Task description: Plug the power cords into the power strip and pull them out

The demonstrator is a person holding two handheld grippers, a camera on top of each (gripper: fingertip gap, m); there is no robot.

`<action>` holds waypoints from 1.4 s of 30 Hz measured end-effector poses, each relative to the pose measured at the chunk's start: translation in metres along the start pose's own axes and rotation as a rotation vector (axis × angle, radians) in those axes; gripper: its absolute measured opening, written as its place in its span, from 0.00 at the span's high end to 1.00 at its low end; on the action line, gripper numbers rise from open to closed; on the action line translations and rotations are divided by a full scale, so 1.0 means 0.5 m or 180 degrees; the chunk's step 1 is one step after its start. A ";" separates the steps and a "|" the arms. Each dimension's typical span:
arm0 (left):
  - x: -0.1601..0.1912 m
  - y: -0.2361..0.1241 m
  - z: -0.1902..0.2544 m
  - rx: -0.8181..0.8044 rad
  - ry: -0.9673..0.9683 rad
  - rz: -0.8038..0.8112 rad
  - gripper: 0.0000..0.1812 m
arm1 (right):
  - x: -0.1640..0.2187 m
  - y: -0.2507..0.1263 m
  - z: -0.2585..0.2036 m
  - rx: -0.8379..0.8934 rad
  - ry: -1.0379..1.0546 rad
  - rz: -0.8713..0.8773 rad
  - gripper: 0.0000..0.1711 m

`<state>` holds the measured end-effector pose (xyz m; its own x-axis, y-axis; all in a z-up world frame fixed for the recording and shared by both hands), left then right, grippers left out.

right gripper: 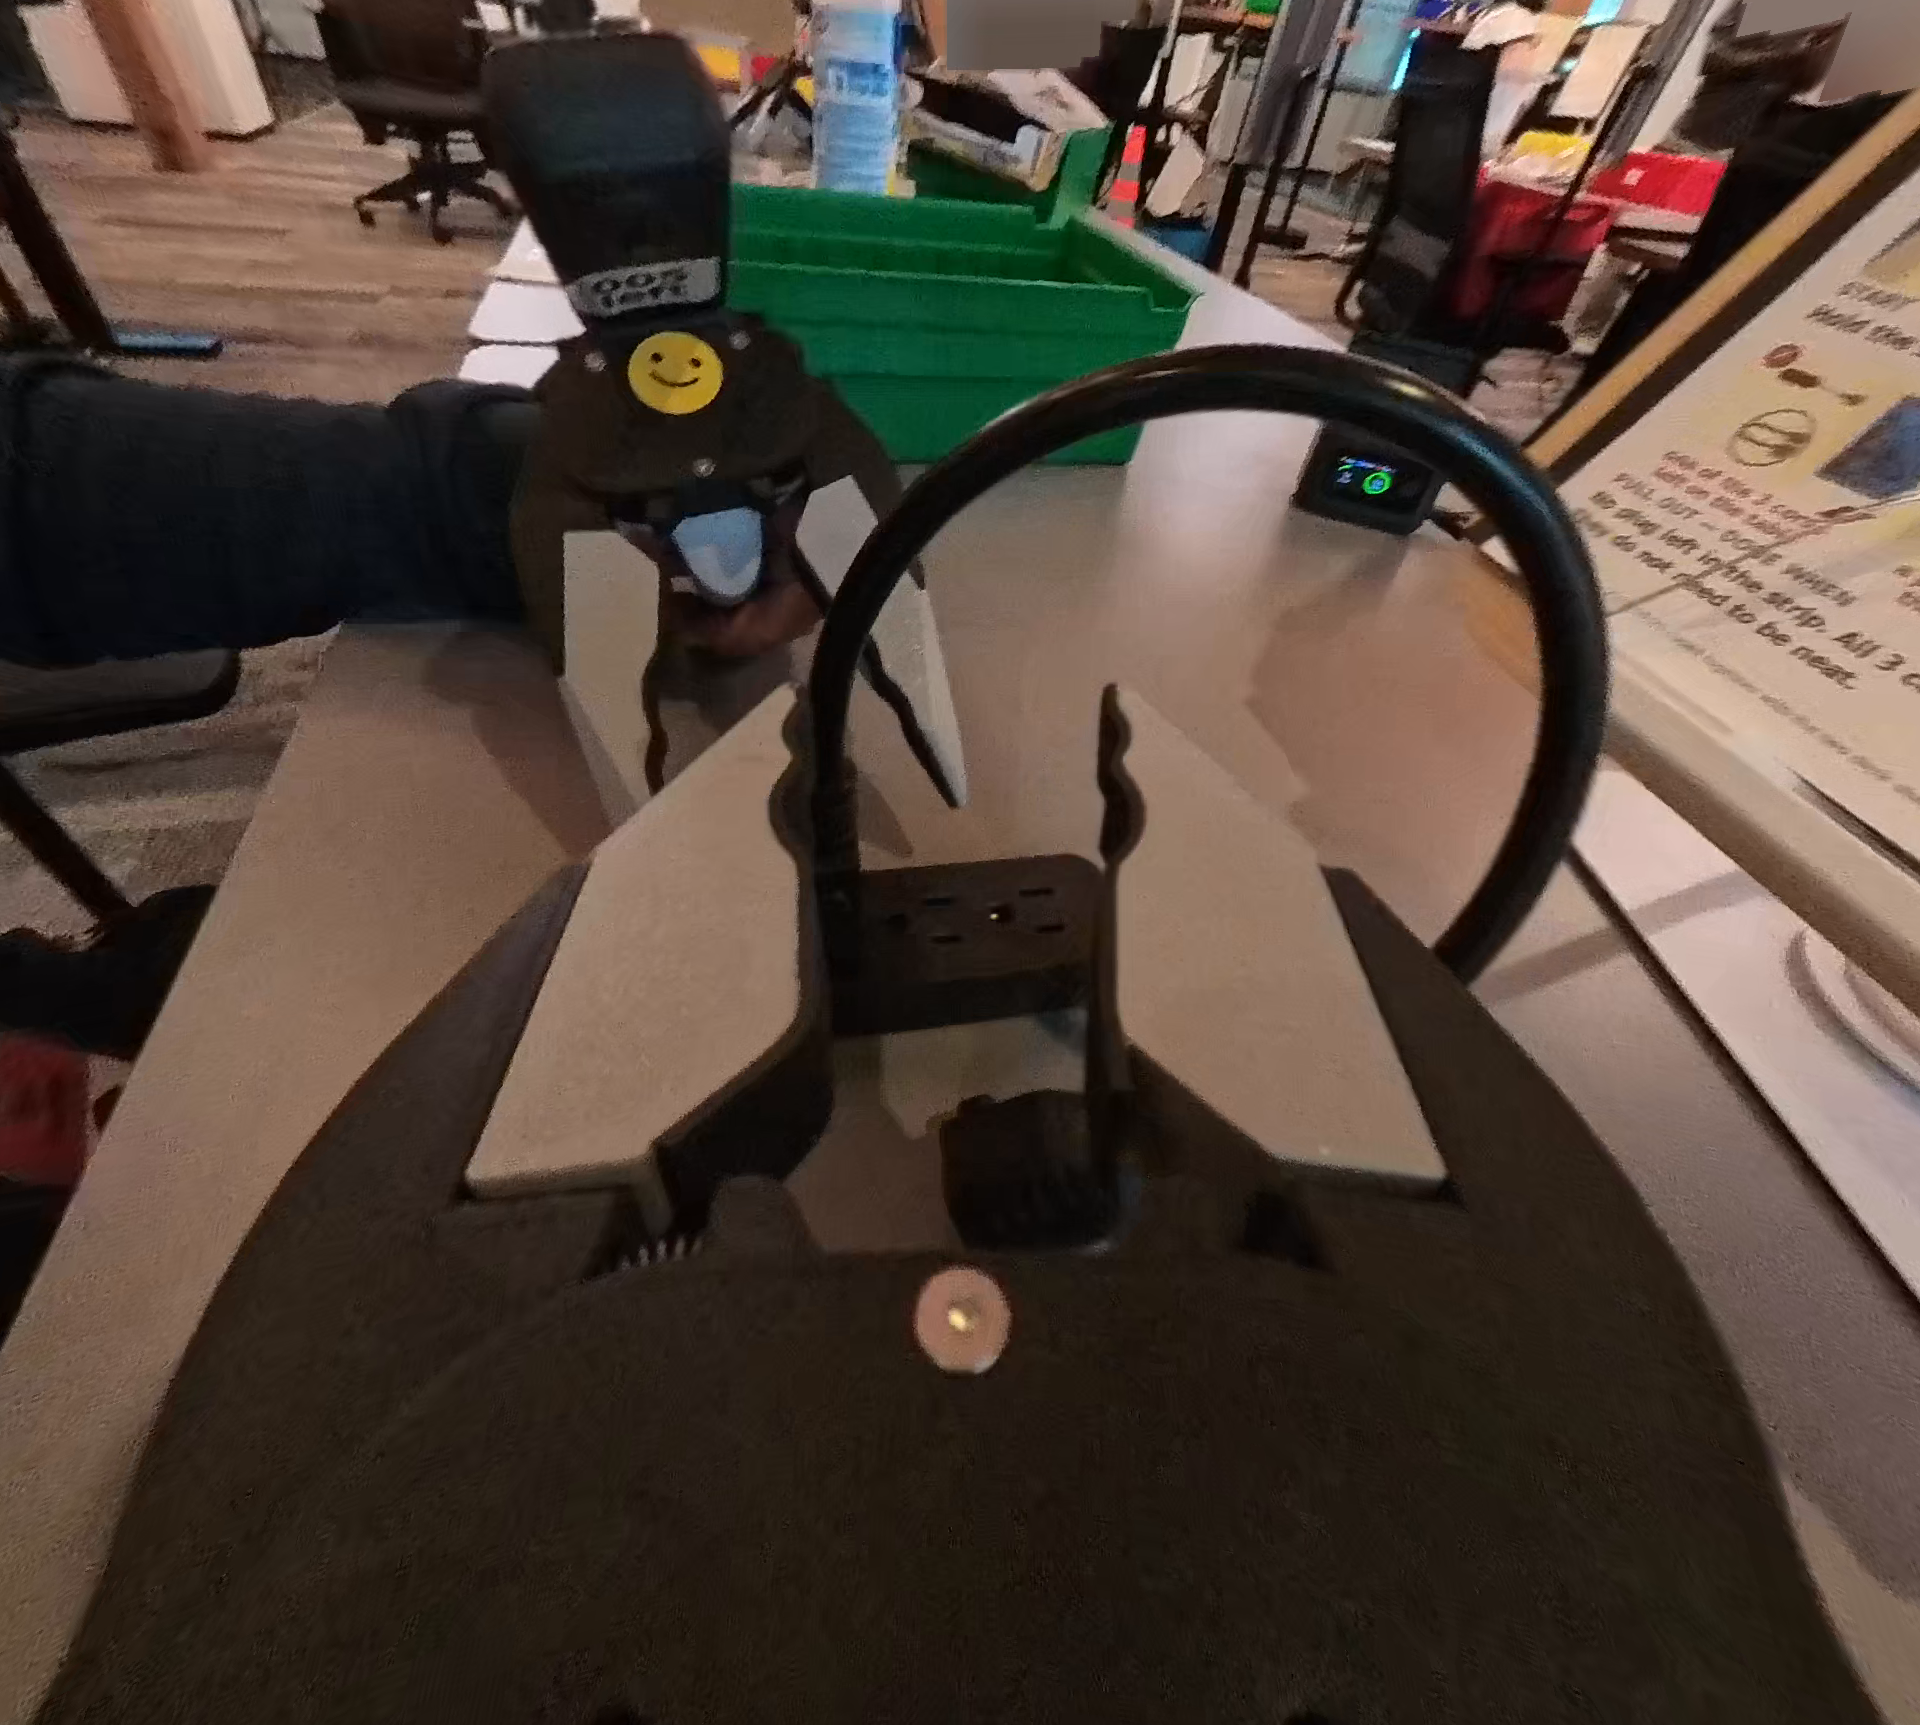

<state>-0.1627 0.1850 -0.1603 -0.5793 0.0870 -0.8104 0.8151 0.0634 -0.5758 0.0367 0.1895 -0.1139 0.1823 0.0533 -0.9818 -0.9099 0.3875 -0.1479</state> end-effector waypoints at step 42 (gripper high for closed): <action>0.001 0.033 -0.011 -0.0059 -0.0274 -0.0415 0.47 | 0.034 0.017 -0.032 -0.0473 -0.0111 -0.0539 0.58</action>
<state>-0.1492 0.1917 -0.1695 -0.6774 -0.0087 -0.7355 0.7323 0.0871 -0.6754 0.0263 0.1790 -0.1336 0.3476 0.0318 -0.9371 -0.9096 0.2540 -0.3288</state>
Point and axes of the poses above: each gripper's, where its closed fingertips meet, y out along the fingers, x out of its underside, z = x × y across the jaws, the point moved 10 cm from there along -y, back along the fingers, and after that the axes turned 4 degrees about x, right-handed, at the moved point
